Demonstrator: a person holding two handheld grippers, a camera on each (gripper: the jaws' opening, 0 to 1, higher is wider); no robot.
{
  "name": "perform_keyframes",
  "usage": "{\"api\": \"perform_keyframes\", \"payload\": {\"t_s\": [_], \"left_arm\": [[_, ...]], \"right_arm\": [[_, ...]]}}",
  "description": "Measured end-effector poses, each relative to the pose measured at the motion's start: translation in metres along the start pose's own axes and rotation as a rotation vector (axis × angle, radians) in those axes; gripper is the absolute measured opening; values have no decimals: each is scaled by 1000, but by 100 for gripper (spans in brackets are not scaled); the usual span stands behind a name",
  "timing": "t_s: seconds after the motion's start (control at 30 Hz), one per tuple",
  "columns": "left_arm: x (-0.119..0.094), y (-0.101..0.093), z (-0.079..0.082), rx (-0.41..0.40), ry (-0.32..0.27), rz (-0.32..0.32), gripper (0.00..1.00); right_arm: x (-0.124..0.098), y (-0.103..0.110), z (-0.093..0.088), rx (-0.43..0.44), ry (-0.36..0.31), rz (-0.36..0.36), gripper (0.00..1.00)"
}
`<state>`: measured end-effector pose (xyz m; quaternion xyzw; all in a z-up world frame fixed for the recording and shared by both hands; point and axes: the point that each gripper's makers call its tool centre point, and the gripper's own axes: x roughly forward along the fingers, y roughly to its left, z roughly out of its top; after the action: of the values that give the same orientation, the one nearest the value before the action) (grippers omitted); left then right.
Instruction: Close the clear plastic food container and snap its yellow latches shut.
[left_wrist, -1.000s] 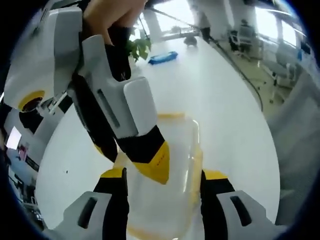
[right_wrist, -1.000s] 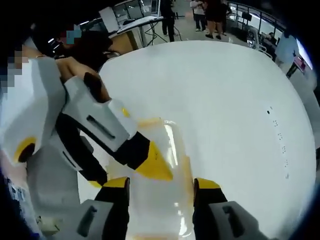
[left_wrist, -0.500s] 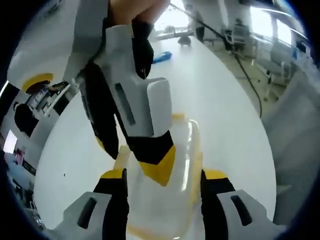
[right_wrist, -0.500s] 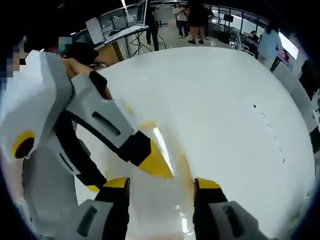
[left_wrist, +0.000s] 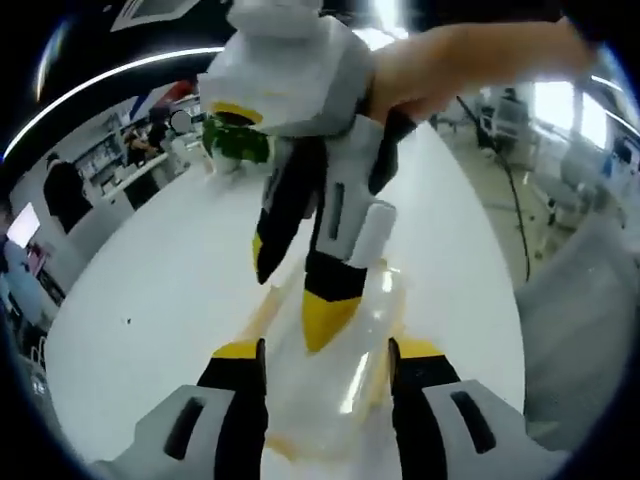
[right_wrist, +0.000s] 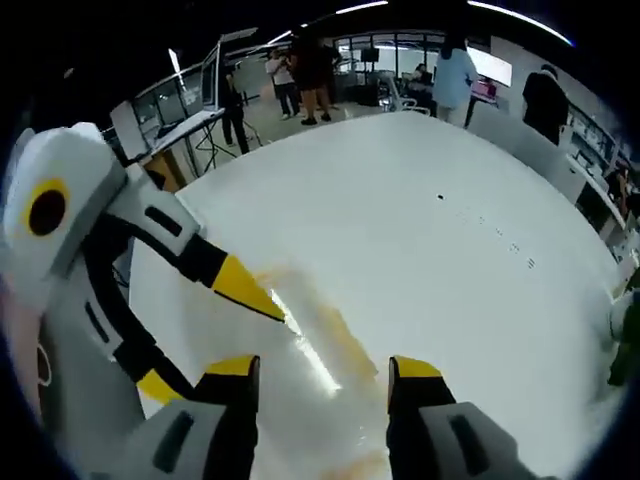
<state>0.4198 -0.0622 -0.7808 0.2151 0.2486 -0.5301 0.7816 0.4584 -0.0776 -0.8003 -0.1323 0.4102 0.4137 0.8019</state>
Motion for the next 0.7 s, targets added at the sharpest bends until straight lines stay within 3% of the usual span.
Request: {"api": "perform_keyframes", "payload": {"t_s": [0.1,0.33,0.4,0.47,0.6,0.7], "left_arm": [[-5,9,-5,-19,20,23,48],[-14,27,-22,-87,55,98,47],[-16,33,-31,-174,70,133,45],[-18,38,-39,-217,82,161,45],[-21,43,-46,-298,63,170,44],[-22,45,-54,-311,83,180,44]], "right_arm": [[-7,-4,-5,43,-25,-38,50],[-18,-9,-27,99,-7,-86,50],[-22,-10,-37,72,44,-120,49],[-25,-9,-39,86,42,-133,49],[-31,-9,-40,181,-9,-129,48],[-33,-7,-44,240,-40,-126,48]]}}
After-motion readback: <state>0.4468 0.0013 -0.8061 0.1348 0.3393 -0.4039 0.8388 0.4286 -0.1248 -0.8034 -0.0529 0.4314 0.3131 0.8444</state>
